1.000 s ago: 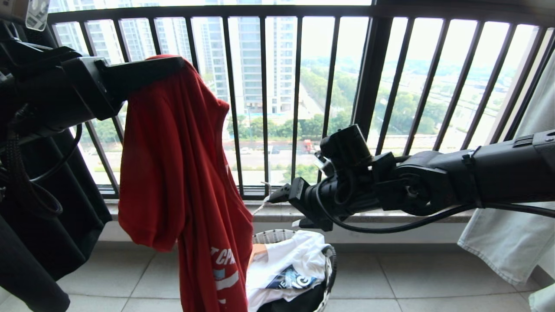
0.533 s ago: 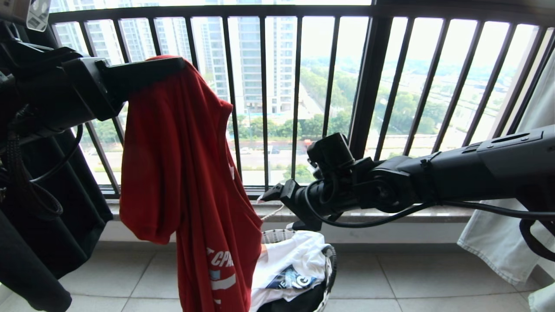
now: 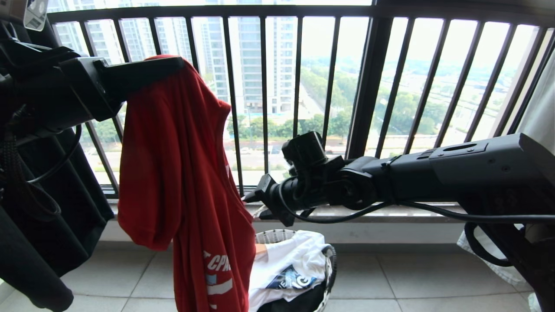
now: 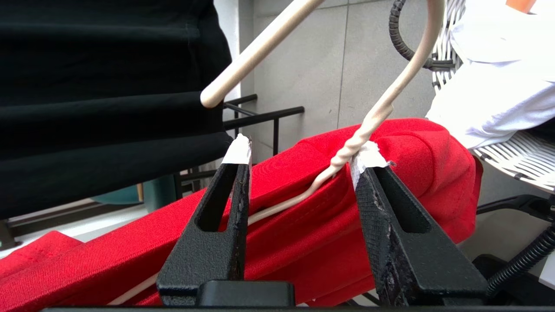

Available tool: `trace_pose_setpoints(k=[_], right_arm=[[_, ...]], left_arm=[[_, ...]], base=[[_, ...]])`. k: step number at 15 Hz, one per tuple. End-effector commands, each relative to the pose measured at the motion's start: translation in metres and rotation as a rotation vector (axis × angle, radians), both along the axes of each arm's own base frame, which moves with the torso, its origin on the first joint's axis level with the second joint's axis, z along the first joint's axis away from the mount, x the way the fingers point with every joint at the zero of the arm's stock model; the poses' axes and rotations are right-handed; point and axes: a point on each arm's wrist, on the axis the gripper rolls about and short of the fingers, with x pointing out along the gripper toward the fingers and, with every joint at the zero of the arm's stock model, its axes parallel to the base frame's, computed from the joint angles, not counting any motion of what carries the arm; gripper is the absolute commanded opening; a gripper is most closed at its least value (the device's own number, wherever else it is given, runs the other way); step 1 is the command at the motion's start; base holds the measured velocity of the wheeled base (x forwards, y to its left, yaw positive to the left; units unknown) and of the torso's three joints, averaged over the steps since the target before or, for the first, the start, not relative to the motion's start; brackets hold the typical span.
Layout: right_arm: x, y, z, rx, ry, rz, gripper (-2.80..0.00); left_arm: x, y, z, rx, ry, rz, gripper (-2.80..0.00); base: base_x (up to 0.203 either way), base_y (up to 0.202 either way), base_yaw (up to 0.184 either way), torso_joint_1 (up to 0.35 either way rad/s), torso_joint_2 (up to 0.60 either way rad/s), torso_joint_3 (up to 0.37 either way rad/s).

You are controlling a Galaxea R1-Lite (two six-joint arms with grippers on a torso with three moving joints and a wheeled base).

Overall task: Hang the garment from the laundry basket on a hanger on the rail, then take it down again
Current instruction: Hang the clothes rack on the clothesline

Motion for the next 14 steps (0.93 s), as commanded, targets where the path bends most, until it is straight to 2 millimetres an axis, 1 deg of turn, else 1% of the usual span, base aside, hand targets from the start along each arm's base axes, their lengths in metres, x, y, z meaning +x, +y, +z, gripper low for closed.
trace_pose_setpoints(k=[1, 4, 5, 8, 10, 14], right_arm=[[0.001, 0.005, -0.004, -0.001, 0.012, 0.007, -2.80], [-0.004, 0.001, 0.011, 0.018, -0.012, 0.007, -2.80], [-0.005, 0.001, 0.011, 0.019, -0.012, 0.009, -2.80], [-0.005, 0.003, 0.000, -0.003, 0.011, 0.016, -2.80], [-0.008, 0.001, 0.001, -0.008, 0.010, 0.012, -2.80], [-0.015, -0.008, -0.003, -0.040, 0.031, -0.012, -2.80]], left_arm=[[0.000, 0.000, 0.001, 0.000, -0.006, -0.004, -2.80], [0.000, 0.000, 0.001, 0.000, -0.006, -0.004, -2.80], [0.000, 0.000, 0.001, 0.000, -0.006, -0.002, -2.80], [0.000, 0.001, 0.001, -0.001, -0.008, -0.002, -2.80], [0.001, 0.001, 0.001, 0.000, -0.006, -0.001, -2.80], [0.001, 0.001, 0.000, 0.001, -0.003, -0.001, -2.80]], base=[[0.000, 0.000, 0.000, 0.000, 0.00, 0.000], [0.000, 0.000, 0.000, 0.000, 0.00, 0.000], [0.000, 0.000, 0.000, 0.000, 0.00, 0.000], [0.000, 0.000, 0.000, 0.000, 0.00, 0.000], [0.000, 0.000, 0.000, 0.000, 0.00, 0.000], [0.000, 0.000, 0.000, 0.000, 0.00, 0.000]])
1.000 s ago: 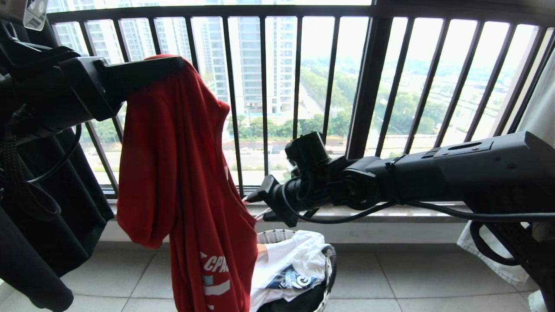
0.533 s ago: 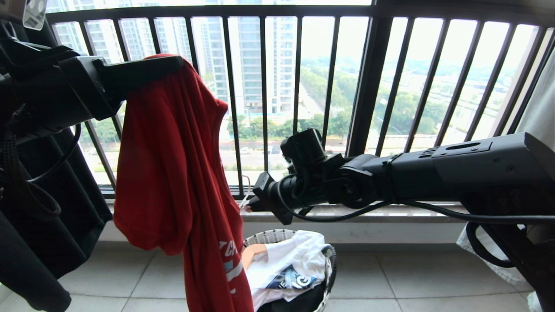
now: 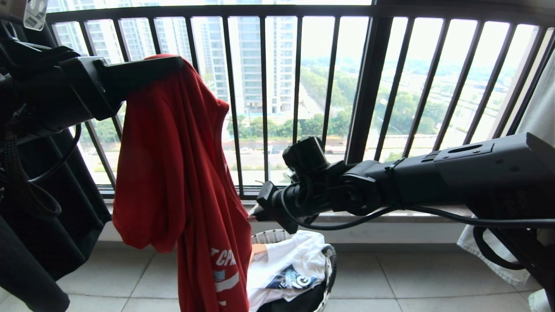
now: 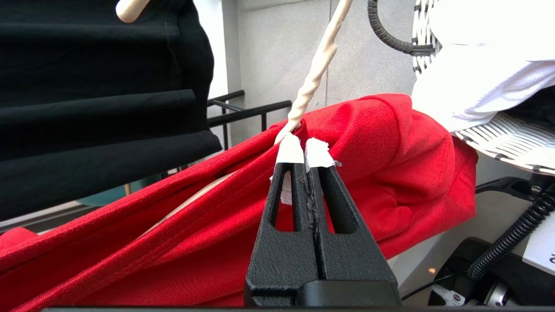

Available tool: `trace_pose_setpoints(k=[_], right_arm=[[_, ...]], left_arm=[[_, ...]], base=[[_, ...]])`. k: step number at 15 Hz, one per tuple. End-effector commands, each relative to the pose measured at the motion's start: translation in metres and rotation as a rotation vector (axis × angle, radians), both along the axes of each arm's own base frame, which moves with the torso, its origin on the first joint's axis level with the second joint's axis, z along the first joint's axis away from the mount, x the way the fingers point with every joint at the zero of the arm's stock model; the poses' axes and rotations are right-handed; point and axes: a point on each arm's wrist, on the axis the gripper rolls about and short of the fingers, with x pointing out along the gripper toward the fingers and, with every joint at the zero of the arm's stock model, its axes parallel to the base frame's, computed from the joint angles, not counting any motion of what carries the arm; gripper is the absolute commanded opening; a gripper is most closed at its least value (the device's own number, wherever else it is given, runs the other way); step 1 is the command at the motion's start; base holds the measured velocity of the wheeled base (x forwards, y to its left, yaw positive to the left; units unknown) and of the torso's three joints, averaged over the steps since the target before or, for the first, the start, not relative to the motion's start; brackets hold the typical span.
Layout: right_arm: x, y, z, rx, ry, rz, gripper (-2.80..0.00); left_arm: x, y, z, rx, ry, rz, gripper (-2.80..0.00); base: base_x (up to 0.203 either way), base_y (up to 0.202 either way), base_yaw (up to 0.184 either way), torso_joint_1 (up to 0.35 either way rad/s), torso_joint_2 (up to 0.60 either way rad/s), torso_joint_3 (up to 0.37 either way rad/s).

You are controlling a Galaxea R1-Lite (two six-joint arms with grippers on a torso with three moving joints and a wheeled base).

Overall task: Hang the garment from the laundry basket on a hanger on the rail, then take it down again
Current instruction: Hang the clothes rack on the clothesline

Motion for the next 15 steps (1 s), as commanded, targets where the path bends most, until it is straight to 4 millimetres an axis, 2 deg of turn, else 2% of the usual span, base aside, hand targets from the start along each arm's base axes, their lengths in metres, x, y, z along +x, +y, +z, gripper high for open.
trace_pose_setpoints(k=[1, 2, 3, 8, 11, 15], right_arm=[[-0.004, -0.005, 0.003, -0.004, 0.004, -0.013, -2.80], [-0.004, -0.005, 0.002, -0.006, 0.006, -0.013, -1.86], [-0.004, -0.005, 0.002, -0.005, 0.004, -0.014, 0.00], [-0.001, -0.007, 0.002, -0.006, 0.000, -0.026, 0.00], [0.012, 0.000, -0.012, 0.024, -0.032, -0.032, 0.00], [0.023, 0.008, -0.017, 0.042, -0.062, -0.041, 0.00]], left_arm=[[0.000, 0.000, 0.000, 0.001, 0.000, -0.006, -2.80], [0.000, 0.000, 0.000, 0.001, -0.001, -0.006, -2.80], [0.000, 0.000, 0.000, 0.001, -0.001, -0.005, -2.80], [0.000, 0.000, 0.000, 0.001, -0.002, -0.006, -2.80], [-0.001, 0.000, -0.001, 0.002, -0.002, -0.006, -2.80], [-0.001, 0.000, -0.001, 0.002, -0.001, -0.006, -2.80]], base=[[0.000, 0.000, 0.000, 0.000, 0.00, 0.000], [0.000, 0.000, 0.000, 0.000, 0.00, 0.000], [0.000, 0.000, 0.000, 0.000, 0.00, 0.000], [0.000, 0.000, 0.000, 0.000, 0.00, 0.000], [0.000, 0.000, 0.000, 0.000, 0.00, 0.000], [0.000, 0.000, 0.000, 0.000, 0.00, 0.000]])
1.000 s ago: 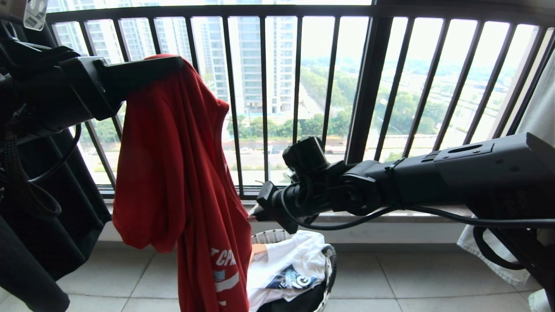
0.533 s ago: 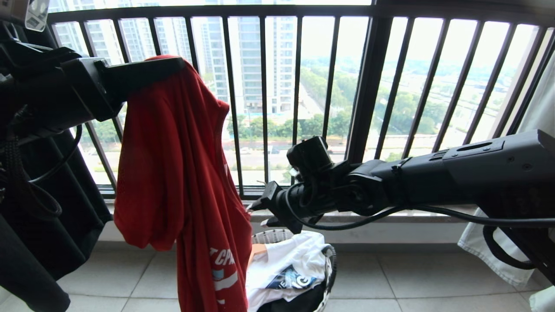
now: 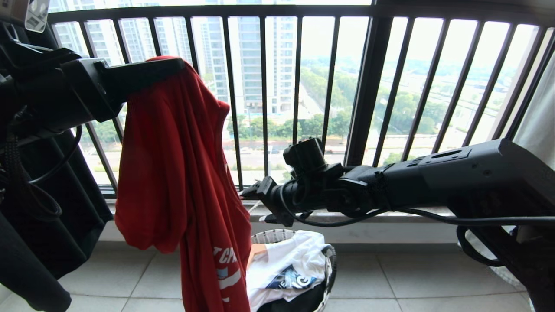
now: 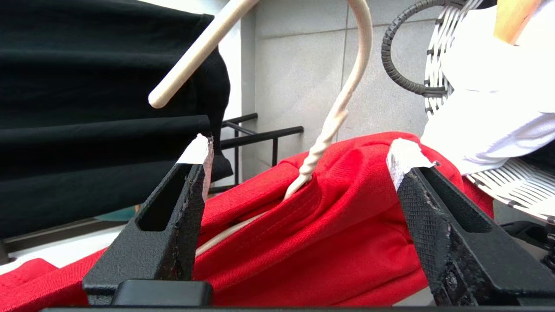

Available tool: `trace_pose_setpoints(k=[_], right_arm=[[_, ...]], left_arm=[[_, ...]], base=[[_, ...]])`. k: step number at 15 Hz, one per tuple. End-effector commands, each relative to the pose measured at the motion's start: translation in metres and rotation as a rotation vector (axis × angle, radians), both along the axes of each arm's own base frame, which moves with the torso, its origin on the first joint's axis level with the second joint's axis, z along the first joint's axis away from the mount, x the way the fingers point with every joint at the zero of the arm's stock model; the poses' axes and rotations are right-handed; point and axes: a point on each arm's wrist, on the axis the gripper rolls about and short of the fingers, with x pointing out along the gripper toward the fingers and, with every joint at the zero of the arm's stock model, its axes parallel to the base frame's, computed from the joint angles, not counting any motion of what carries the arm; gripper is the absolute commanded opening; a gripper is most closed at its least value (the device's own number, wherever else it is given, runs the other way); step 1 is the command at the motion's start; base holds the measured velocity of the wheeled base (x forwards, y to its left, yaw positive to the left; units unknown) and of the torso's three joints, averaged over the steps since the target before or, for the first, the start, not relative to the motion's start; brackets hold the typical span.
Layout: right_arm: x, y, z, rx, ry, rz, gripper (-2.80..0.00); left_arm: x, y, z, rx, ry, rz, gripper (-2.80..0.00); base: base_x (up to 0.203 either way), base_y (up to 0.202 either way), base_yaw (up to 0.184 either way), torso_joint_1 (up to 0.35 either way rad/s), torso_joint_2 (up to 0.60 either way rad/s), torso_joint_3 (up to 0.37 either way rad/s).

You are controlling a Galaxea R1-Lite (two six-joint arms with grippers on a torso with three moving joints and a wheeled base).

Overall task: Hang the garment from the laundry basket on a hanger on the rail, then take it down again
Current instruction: Hang the clothes rack on the clothesline

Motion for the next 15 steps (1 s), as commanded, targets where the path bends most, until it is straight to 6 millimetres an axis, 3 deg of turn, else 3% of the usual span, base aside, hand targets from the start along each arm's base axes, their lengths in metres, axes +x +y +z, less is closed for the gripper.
trace_pose_setpoints(k=[1, 4, 5, 6, 15], right_arm=[[0.0082, 0.0063, -0.0130, -0.008, 0.011, -0.010, 0.00], [0.0144, 0.0117, -0.0178, -0.007, 0.001, -0.017, 0.00], [0.0144, 0.0118, -0.0179, -0.008, 0.000, -0.019, -1.63], [0.0149, 0.0118, -0.0182, -0.013, -0.005, -0.031, -2.80], [0.0152, 0.0104, -0.0168, -0.022, -0.015, -0.053, -2.80]], left_arm=[[-0.0006, 0.0000, 0.0004, 0.001, -0.004, -0.005, -2.80], [-0.0006, 0.0000, 0.0004, 0.001, -0.004, -0.005, -2.80], [-0.0006, 0.0000, 0.0004, 0.001, -0.004, -0.005, -2.80], [-0.0006, 0.0000, 0.0004, 0.001, -0.004, -0.005, -2.80], [0.0004, -0.0001, -0.0003, 0.001, -0.001, -0.005, -2.80]], base=[[0.000, 0.000, 0.000, 0.000, 0.00, 0.000], [0.000, 0.000, 0.000, 0.000, 0.00, 0.000], [0.000, 0.000, 0.000, 0.000, 0.00, 0.000], [0.000, 0.000, 0.000, 0.000, 0.00, 0.000], [0.000, 0.000, 0.000, 0.000, 0.00, 0.000]])
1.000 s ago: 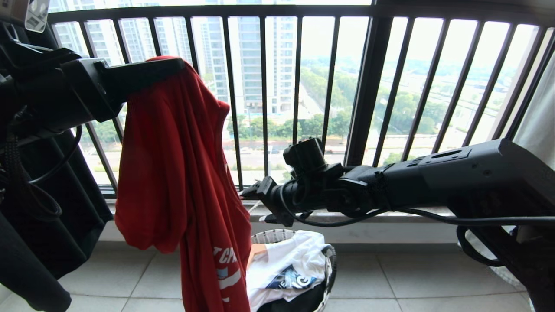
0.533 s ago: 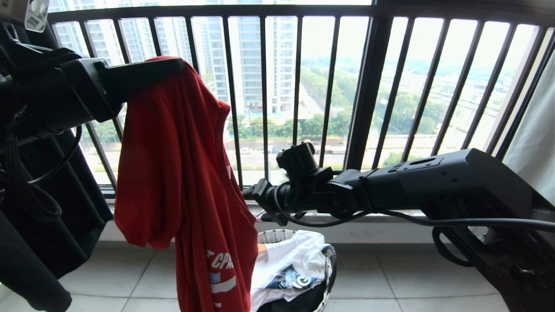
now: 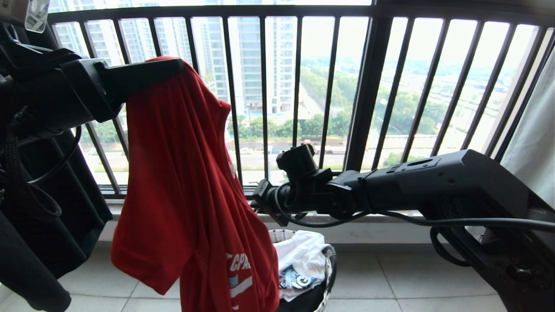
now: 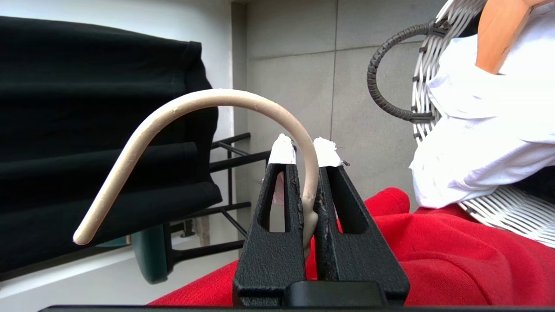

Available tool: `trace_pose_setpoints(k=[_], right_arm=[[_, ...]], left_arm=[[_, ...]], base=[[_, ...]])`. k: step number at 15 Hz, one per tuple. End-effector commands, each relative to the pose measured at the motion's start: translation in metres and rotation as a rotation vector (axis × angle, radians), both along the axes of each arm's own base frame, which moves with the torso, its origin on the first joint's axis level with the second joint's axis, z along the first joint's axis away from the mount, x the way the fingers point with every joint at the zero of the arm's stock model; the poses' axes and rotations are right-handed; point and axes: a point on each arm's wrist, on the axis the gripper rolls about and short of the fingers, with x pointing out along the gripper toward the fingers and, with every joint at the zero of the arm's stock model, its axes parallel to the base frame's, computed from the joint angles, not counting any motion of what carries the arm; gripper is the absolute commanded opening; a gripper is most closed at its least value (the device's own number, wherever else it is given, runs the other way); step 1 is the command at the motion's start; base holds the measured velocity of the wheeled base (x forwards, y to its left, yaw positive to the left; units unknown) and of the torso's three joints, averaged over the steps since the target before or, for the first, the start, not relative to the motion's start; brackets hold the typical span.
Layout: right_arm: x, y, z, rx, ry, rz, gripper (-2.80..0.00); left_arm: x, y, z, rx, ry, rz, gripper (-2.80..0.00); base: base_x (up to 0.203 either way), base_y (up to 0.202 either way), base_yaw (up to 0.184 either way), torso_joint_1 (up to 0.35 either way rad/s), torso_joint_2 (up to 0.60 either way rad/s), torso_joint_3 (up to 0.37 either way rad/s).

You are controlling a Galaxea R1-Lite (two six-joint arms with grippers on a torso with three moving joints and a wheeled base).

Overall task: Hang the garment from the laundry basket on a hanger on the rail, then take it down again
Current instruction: Hang the clothes rack on the clothesline

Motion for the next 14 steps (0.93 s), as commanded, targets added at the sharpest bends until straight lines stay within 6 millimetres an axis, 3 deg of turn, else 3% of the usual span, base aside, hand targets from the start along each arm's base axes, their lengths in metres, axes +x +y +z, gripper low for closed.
trace_pose_setpoints(k=[1, 7, 14], right_arm=[[-0.001, 0.000, 0.002, 0.006, 0.000, 0.000, -2.80], [-0.012, -0.015, 0.049, -0.034, -0.150, -0.147, -2.80], [-0.017, -0.026, 0.077, -0.196, -0.357, -0.319, -2.80]], left_arm=[[0.001, 0.000, 0.000, 0.001, -0.001, -0.006, -2.80], [0.003, -0.002, -0.004, 0.008, 0.012, -0.019, -2.80], [0.016, -0.018, -0.018, 0.041, 0.040, -0.077, -2.80]], base=[[0.000, 0.000, 0.000, 0.000, 0.00, 0.000], [0.000, 0.000, 0.000, 0.000, 0.00, 0.000], [0.000, 0.000, 0.000, 0.000, 0.00, 0.000]])
